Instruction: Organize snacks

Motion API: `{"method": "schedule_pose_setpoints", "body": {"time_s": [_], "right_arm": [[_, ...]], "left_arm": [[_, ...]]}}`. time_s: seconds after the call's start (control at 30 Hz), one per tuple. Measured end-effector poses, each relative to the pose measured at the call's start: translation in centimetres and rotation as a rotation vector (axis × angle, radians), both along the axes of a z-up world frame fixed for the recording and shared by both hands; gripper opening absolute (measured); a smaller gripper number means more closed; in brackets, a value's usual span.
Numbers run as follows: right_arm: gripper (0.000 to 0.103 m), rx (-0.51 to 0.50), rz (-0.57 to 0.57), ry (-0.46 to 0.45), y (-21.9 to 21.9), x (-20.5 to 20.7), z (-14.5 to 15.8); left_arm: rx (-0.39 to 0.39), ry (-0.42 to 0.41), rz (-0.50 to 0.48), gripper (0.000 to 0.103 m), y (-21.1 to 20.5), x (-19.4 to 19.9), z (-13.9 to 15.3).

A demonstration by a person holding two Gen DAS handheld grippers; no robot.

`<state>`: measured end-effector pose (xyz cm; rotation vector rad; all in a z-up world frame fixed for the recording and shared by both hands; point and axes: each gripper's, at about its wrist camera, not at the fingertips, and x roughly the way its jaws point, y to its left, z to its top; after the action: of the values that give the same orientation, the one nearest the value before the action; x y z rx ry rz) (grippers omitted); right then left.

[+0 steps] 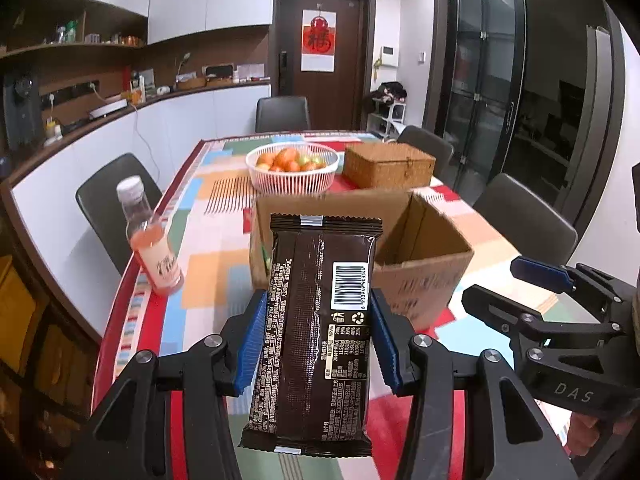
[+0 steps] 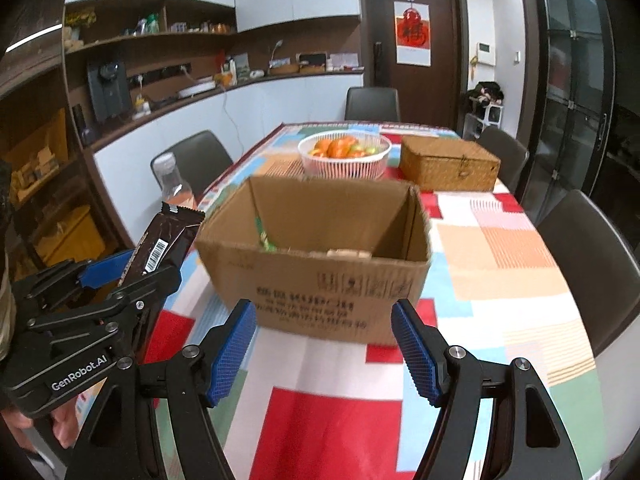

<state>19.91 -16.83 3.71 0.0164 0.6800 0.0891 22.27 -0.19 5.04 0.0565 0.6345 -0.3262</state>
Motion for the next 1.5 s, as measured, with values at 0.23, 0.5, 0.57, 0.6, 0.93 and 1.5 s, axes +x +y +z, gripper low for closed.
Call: {"method": "schedule_pose_setpoints", "body": {"time_s": [0.23, 0.5, 0.57, 0.6, 0.93, 1.5], "right_arm": [[0.071, -0.025, -0.001, -0.018, -0.9, 2.3, 1.5], [0.071, -0.056, -0.030, -0.042, -1.7, 5.6, 2.8], [0.071, -0.064, -0.037, -0.033, -1.9, 6.7, 2.8], [0.071, -0.063, -0.039, -0.029, -2.1, 7.4, 2.8], [0.071, -0.073, -0.089, 0.018, -3.2, 10.8, 2.2], [0.071, -0.043, -0.086, -0.072, -3.7, 6.4, 3.0]], "left_arm": [[0.008, -0.013, 0.010, 0.048, -1.3, 3.0, 1.3], [-0.002, 0.025, 0.020, 0.049, -2.5, 7.6, 1.8], [0.000, 0.042, 0.024, 0.048, -2.7, 8.7, 1.6], [0.006, 0.047, 0.023, 0.048, -2.9, 9.3, 1.5], [0.054, 0.067, 0.052, 0.049, -4.9, 14.0, 1.2], [0.069, -0.032, 0.122, 0.064, -2.6, 6.1, 2.3]]}}
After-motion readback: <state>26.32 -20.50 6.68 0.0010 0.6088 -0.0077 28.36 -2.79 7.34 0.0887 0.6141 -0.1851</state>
